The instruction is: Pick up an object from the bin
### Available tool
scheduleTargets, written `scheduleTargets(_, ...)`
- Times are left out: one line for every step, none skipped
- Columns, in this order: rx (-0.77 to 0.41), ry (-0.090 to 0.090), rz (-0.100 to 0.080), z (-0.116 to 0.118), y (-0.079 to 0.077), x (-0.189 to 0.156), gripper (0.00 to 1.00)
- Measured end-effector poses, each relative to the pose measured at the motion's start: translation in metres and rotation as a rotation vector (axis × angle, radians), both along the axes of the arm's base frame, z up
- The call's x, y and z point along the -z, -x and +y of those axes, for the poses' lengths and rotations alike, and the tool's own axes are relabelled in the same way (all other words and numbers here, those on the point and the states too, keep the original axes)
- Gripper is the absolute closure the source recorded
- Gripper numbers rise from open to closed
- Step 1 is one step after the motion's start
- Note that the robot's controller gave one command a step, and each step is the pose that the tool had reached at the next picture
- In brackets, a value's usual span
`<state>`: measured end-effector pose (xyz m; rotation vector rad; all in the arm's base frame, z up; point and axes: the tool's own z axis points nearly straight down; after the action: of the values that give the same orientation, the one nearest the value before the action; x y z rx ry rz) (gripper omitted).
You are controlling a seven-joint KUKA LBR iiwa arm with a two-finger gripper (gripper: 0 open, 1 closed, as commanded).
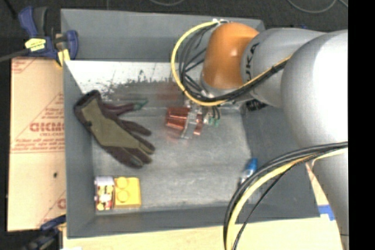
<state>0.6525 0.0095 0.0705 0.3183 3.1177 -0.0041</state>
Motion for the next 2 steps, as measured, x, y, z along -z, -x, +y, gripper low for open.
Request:
scheduleTargets(0.0, 0.0, 0.0, 0.0, 0.0, 0.0, 1.0)
scheduleTargets(-0.001, 0.0, 0.0, 0.0, 0.0, 0.0, 1.0)
